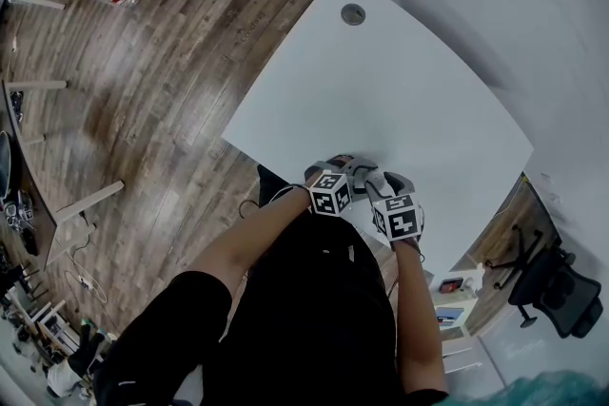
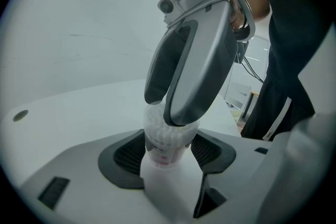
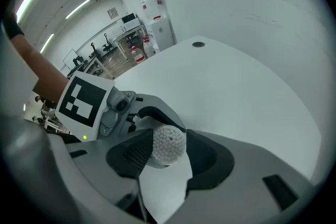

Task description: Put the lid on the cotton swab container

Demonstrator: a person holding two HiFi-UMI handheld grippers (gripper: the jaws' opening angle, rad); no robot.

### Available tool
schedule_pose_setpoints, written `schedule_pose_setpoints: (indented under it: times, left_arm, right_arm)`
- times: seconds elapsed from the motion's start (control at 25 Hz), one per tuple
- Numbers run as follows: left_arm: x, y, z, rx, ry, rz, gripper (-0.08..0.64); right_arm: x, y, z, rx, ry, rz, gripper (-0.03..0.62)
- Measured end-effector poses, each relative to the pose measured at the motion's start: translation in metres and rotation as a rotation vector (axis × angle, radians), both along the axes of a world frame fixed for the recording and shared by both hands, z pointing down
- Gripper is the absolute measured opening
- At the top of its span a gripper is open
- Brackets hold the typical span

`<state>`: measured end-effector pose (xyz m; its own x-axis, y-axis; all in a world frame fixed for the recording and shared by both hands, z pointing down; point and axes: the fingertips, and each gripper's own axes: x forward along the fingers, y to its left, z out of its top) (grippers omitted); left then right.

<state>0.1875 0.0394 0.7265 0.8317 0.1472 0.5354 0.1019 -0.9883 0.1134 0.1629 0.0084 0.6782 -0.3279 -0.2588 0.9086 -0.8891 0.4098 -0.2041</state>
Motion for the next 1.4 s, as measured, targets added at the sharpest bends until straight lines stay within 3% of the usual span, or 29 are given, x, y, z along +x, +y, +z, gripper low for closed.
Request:
schedule_pose_setpoints:
  times: [0.56,0.88,1.0,1.24,1.4]
  left_arm:
    - [-0.001,0.003,0.001,0.002,-0.002,0.009,0.275]
    - [-0.015,0.005,-0.001,-0.001,0.009,0.02,0.275]
    - [-0.012,0.0,-0.002,0.006,0.01,0.006,0.276]
    - [-0.034,0.007,-0.011,0.0,0.01,-0.013,0.276]
    - [-0.051,0.011,-0.029,-0.028,0.023,-0.065,0.276]
  right_arm:
    - [0.0,0.001,0.007,-0.059,-0.064,0.038,0.213]
    - [-0.011,-0.001,-0.004,0.03,-0.082,0.04,0.215]
    - [0.002,-0.007,-0.01,0.062,-0.113,0.102,0.215]
    - [0.053,-0.014,-0.046,0.287,-0.082,0.292,0.215]
    - [0.069,-0.003,-0.065,0.349,-0.125,0.344,0.215]
